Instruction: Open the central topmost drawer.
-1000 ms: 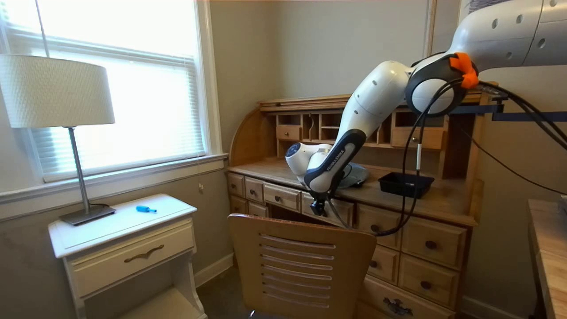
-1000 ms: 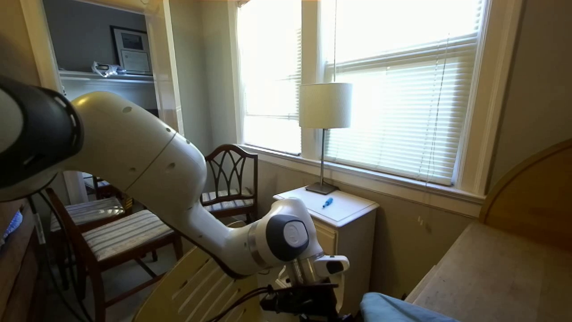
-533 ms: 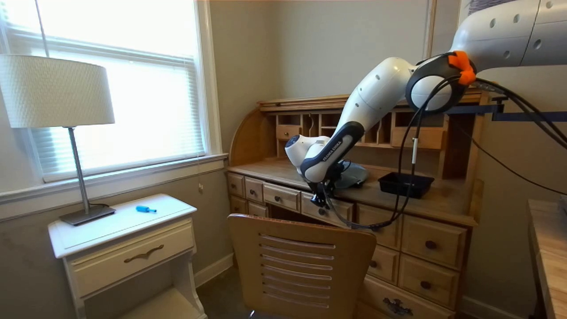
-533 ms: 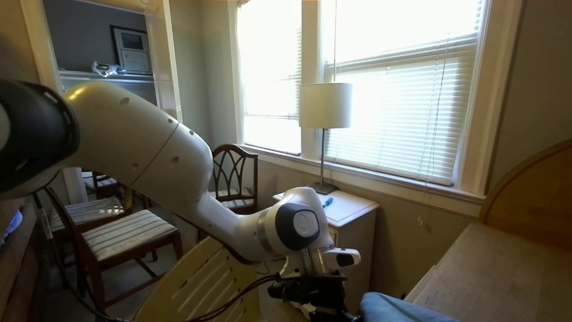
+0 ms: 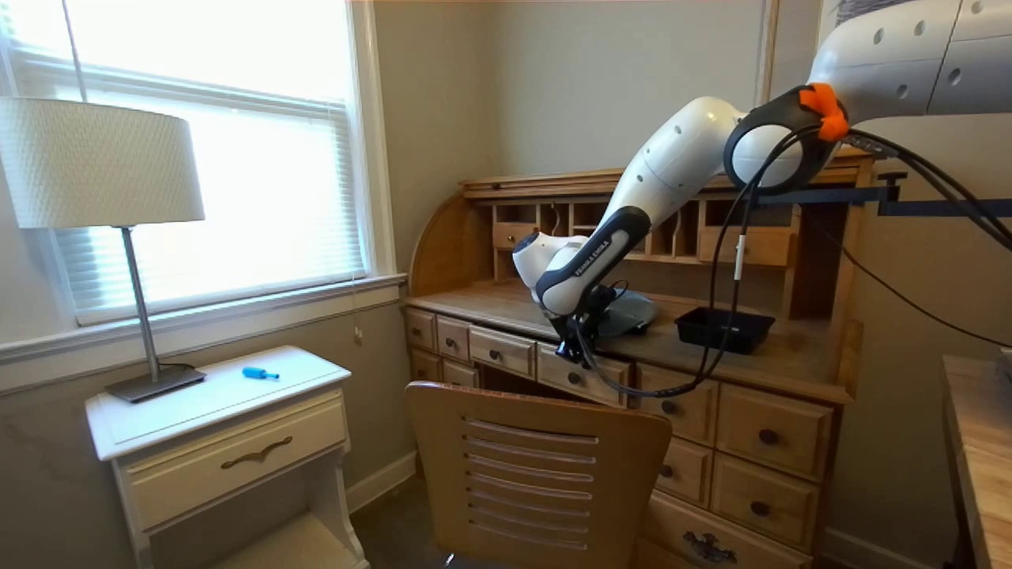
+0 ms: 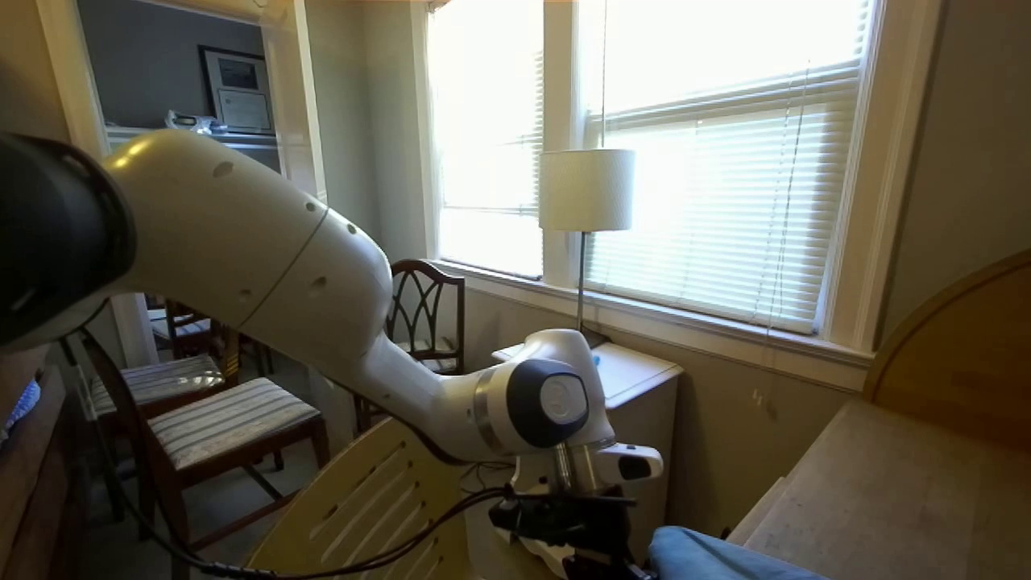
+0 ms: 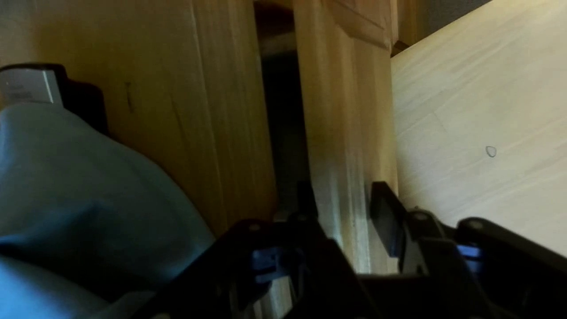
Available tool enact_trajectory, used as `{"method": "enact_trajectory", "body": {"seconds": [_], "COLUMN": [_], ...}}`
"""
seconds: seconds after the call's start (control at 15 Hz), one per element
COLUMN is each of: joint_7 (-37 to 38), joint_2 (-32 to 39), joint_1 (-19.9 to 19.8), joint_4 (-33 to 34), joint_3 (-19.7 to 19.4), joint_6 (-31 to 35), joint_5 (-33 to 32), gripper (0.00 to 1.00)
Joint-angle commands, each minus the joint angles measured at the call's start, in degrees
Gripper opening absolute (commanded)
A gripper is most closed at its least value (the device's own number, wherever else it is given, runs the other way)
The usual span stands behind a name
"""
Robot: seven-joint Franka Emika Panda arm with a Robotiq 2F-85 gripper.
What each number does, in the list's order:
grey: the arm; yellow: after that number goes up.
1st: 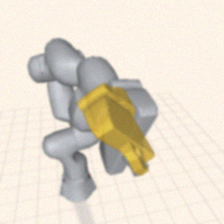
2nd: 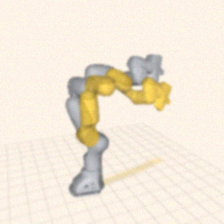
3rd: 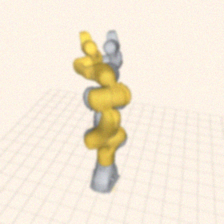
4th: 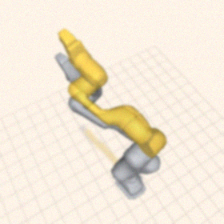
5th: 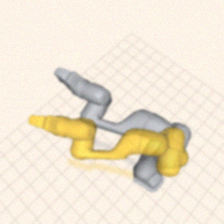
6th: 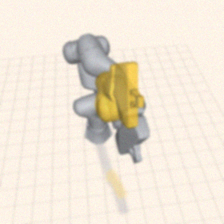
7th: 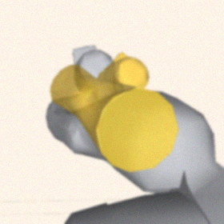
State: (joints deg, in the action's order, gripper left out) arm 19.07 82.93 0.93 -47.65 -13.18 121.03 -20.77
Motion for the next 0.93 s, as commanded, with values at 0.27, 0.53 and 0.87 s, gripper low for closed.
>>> {"method": "enact_trajectory", "body": {"seconds": [0.27,0.53,0.87], "joint_7": [-0.30,-0.62,-1.57], "joint_2": [-0.68,-1.40,-1.77], "joint_1": [2.45,4.27,6.31], "joint_4": [-0.18,-0.76,-0.50], "joint_3": [5.10,5.33,7.18], "joint_6": [3.77,3.80,6.46], "joint_5": [1.85,1.34,1.03], "gripper": [0.11,0.11,0.11]}}
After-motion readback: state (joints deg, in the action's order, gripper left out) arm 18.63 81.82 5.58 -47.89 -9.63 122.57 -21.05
